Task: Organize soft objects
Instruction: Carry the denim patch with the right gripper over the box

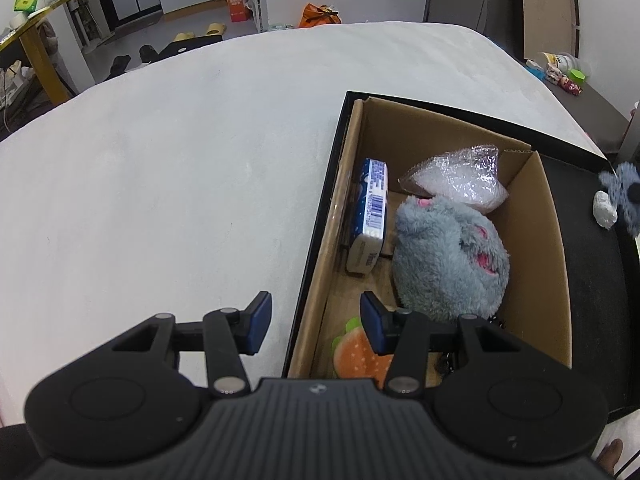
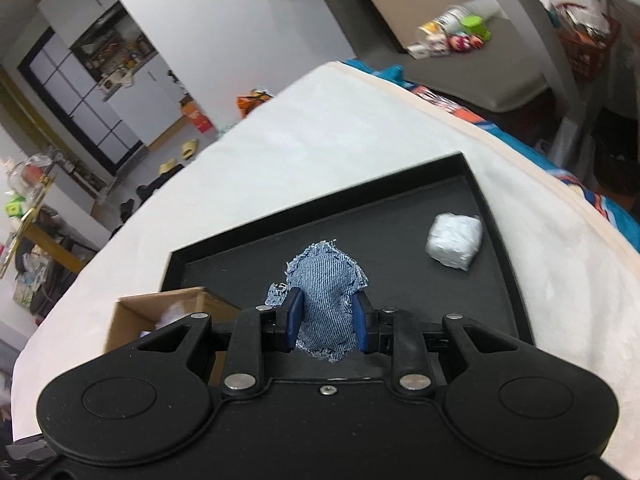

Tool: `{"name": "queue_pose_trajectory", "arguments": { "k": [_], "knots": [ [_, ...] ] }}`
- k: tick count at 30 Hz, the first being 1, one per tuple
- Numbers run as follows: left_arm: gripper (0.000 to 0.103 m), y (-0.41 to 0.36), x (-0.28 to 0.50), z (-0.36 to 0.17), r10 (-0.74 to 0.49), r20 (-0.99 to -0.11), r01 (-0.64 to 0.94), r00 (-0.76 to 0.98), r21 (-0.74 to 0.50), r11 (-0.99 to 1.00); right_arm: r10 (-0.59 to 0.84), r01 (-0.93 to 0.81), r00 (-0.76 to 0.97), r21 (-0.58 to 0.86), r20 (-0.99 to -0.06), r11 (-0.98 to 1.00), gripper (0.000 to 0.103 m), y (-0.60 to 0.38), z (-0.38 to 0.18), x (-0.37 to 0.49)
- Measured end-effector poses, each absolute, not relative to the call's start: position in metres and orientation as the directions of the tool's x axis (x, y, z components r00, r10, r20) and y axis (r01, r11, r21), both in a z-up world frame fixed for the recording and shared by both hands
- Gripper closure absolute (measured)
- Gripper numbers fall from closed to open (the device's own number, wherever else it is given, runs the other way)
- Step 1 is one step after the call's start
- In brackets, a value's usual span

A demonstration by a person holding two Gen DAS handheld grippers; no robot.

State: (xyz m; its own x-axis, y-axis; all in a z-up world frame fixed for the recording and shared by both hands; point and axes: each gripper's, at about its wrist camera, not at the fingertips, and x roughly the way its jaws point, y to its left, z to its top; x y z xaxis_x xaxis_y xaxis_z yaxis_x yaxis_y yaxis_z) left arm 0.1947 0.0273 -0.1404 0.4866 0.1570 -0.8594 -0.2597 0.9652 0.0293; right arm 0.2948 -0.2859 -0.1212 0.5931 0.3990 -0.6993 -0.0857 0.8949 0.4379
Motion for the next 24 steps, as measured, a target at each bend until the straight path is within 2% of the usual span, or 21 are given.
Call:
{"name": "queue_pose_trajectory", "arguments": {
  "k": [10,17,21,24],
  "knots": [
    [0.062,0.033,0.192,-0.136,0.137,-0.853,-0.257,0.504,0.003,0.966,0.497,-0.241,0.579,0.446,-0.647,0.862,0.076,-0.235,-0.095,0.283],
    [0.073,0.036,0.190,-0.133,0.111,-0.853,-0.252,0.510,-0.025,0.968,0.547,-0.312,0.543,0.452,-0.637,0.836,0.076,-0.209,-0.093,0.281],
    [0.085,0.037,0.191,-0.134,0.095,-0.854,-0.258,0.511,-0.047,0.965,0.565,-0.333,0.532,0.458,-0.630,0.824,0.076,-0.198,-0.091,0.280],
    [0.088,0.038,0.192,-0.134,0.100,-0.850,-0.268,0.517,-0.050,0.962,0.582,-0.352,0.522,0.464,-0.624,0.813,0.075,-0.191,-0.092,0.277]
  ]
}}
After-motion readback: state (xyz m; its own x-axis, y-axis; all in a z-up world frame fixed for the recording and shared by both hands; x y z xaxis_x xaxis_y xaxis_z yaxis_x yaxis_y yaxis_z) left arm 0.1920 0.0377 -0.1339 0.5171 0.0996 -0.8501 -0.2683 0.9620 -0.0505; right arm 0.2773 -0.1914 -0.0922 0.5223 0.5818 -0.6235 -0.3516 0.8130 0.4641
